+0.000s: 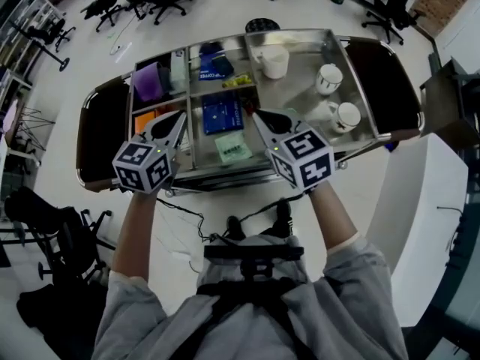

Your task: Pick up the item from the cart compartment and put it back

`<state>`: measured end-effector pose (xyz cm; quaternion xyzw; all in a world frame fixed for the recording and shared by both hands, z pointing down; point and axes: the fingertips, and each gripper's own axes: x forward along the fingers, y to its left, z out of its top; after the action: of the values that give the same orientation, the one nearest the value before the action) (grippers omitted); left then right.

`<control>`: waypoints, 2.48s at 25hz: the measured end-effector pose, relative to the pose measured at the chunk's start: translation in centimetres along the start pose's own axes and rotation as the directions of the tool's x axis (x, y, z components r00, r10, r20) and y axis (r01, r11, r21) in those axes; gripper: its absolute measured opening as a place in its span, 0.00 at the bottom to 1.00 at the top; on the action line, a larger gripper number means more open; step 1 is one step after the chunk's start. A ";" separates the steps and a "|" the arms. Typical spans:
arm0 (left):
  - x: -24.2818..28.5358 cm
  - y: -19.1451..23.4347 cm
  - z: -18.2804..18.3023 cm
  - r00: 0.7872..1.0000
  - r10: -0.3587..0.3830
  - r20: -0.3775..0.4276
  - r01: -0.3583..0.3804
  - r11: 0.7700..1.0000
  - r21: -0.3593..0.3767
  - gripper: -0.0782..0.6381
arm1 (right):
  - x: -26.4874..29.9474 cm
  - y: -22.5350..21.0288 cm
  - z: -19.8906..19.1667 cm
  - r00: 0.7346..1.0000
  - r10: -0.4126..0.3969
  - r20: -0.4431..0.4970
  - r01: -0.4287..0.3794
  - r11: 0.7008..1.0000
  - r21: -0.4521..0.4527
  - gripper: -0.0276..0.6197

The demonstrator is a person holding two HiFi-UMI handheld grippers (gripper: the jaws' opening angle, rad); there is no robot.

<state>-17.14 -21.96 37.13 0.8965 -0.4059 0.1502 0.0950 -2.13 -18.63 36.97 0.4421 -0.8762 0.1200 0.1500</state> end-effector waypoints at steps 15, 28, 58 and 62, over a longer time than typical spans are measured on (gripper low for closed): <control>12.6 4.3 2.9 0.973 -0.080 -0.217 0.119 0.978 0.171 0.21 | 7.6 -5.0 3.8 0.997 -0.014 -0.079 0.010 0.999 -0.046 0.06; 21.5 6.1 -0.4 0.864 -0.161 -0.477 0.308 0.918 0.248 0.48 | 12.2 -7.5 3.5 0.988 -0.005 -0.157 -0.002 0.999 -0.050 0.06; 30.8 9.1 -7.3 0.551 -0.111 -0.827 0.506 0.832 0.226 0.75 | 14.1 -11.2 3.9 0.987 -0.016 -0.157 0.010 0.999 -0.036 0.06; 30.8 9.6 -7.9 0.544 -0.098 -0.833 0.501 0.834 0.229 0.75 | 14.1 -11.1 4.0 0.988 -0.008 -0.151 0.004 0.999 -0.032 0.06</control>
<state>-6.66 -47.52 55.66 0.7874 -0.1100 0.6008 0.0835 -1.75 -36.86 39.32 0.4320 -0.8627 0.1391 0.2233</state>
